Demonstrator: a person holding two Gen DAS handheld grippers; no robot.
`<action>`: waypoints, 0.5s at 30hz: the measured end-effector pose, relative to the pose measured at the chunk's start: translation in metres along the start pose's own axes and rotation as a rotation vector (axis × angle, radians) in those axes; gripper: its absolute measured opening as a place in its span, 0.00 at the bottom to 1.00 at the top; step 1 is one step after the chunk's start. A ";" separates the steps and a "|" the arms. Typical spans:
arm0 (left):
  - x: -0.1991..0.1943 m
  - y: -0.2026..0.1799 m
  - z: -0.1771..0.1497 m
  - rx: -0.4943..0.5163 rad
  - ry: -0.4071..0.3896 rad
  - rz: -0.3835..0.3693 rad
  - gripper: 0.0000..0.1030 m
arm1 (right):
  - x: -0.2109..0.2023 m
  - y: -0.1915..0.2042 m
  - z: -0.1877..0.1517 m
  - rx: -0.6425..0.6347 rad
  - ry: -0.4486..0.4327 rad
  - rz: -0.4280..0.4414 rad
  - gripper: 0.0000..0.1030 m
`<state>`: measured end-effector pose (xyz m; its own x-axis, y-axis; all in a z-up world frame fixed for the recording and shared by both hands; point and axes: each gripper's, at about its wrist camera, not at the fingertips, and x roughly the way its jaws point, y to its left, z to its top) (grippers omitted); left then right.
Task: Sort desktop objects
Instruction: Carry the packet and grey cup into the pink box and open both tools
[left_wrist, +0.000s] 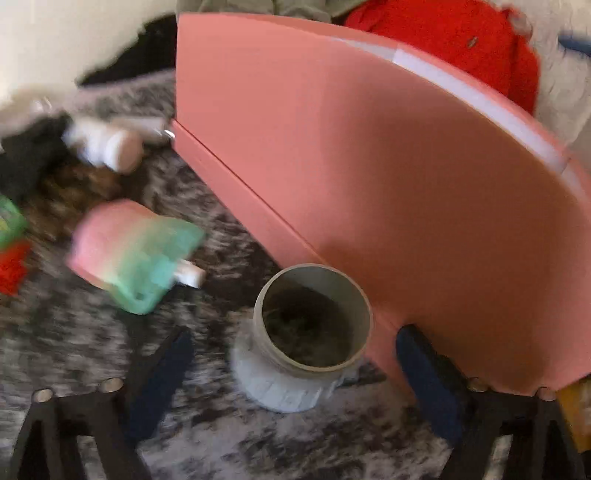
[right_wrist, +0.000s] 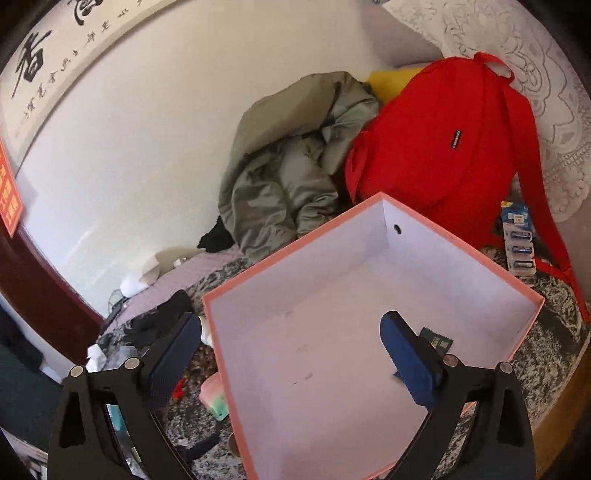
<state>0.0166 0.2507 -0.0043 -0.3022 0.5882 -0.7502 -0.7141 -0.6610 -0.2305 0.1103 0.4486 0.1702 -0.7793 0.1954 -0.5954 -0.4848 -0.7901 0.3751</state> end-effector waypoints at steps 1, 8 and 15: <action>-0.009 0.001 0.000 -0.019 -0.012 0.012 0.52 | 0.002 -0.002 0.000 -0.001 0.004 -0.007 0.93; -0.114 -0.017 0.022 -0.096 -0.209 0.037 0.51 | 0.000 -0.019 0.007 0.053 -0.011 -0.013 0.64; -0.145 -0.111 0.117 0.081 -0.306 -0.061 0.74 | -0.035 -0.047 0.015 0.158 -0.139 -0.065 0.63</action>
<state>0.0654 0.2932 0.2026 -0.4241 0.7467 -0.5125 -0.7809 -0.5881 -0.2106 0.1539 0.4879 0.1842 -0.7865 0.3294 -0.5224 -0.5832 -0.6744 0.4528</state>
